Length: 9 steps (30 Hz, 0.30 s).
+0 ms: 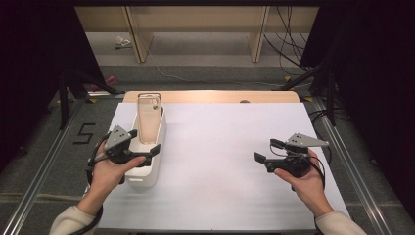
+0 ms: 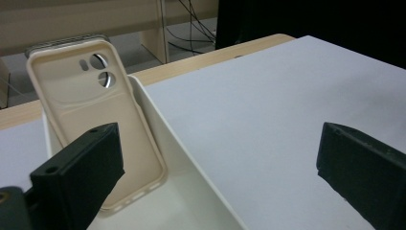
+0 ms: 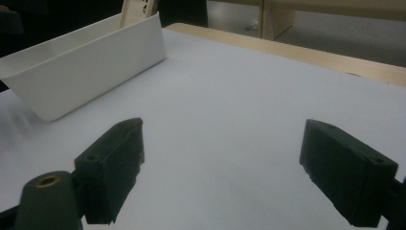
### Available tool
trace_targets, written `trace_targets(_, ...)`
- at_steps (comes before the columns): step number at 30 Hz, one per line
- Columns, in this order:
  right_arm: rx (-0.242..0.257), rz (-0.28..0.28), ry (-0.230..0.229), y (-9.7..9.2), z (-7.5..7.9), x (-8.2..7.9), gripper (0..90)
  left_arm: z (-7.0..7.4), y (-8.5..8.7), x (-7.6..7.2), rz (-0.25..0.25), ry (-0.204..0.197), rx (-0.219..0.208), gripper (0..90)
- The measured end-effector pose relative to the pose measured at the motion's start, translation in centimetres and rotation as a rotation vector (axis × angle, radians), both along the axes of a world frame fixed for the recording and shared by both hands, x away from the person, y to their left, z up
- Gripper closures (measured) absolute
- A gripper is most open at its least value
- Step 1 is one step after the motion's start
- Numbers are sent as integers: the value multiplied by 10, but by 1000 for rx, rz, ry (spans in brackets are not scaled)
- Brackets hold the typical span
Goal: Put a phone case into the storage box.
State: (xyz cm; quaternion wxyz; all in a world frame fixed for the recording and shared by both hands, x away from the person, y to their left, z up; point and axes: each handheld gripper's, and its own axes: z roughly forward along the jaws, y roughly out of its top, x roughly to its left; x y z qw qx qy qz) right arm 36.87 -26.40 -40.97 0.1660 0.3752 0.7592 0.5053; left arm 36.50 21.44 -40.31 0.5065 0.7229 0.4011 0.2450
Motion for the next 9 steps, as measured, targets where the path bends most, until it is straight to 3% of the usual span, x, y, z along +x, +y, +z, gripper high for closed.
trace_targets(5, 2, 14, -2, 1, 0, -1, 162, -4, -5, -12, -25, -40, 12, 18)
trace_targets(9, -2, 21, -1, 0, 0, -2, 162, -8, -7, -16, -30, -43, 21, 18)
